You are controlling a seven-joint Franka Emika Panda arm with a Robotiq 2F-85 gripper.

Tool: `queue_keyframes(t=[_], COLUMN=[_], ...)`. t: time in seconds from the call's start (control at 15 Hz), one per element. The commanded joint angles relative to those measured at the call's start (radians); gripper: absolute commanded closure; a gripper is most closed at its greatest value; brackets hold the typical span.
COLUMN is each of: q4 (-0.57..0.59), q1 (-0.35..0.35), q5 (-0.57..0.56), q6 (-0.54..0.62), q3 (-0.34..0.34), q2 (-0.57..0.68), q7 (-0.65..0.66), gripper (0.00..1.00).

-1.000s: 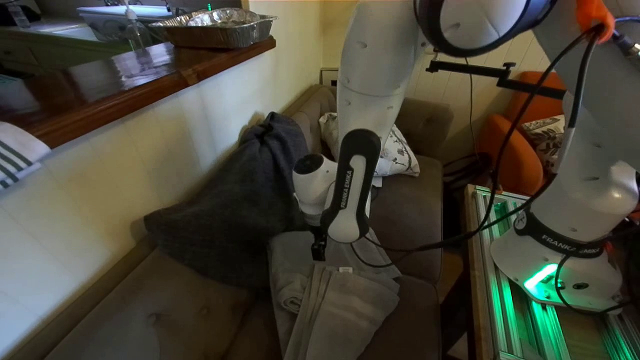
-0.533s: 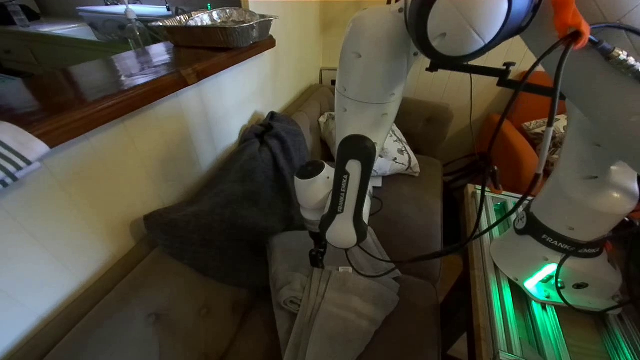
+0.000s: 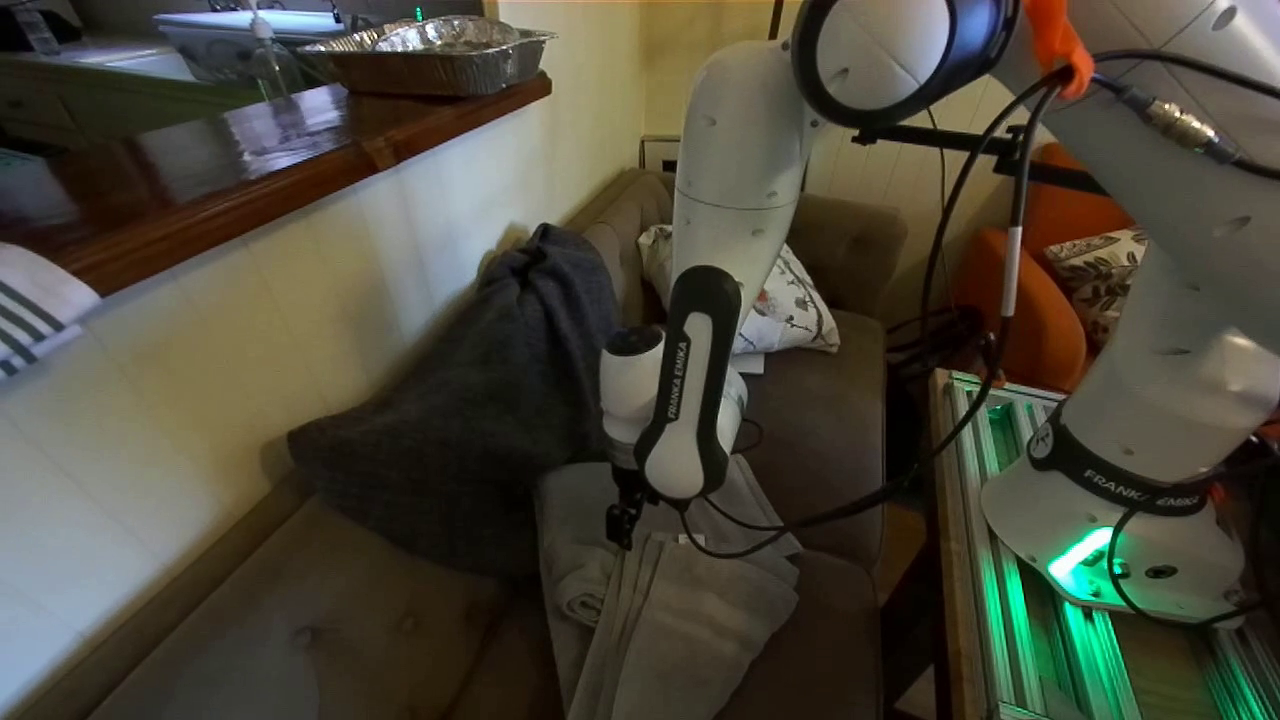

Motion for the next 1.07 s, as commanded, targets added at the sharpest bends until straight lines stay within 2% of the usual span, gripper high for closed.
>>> queue_keyframes(t=[0.0, 0.07, 0.4, 0.73, 0.8, 1.0], q4=[0.057, 0.065, 0.089, 0.03, 0.007, -0.061], q1=[-0.053, -0.058, -0.092, -0.14, -0.154, -0.258], q5=[0.018, 0.019, 0.021, 0.036, 0.034, 0.026], q6=[0.037, 0.04, 0.044, -0.029, -0.056, -0.134], q3=[0.044, 0.048, 0.081, 0.147, 0.162, 0.261], q2=[0.084, 0.098, 0.134, 0.064, 0.046, 0.006], q7=[-0.047, -0.048, -0.055, -0.047, -0.055, -0.129], gripper=[0.27, 0.27, 0.63, 0.97, 0.99, 0.99])
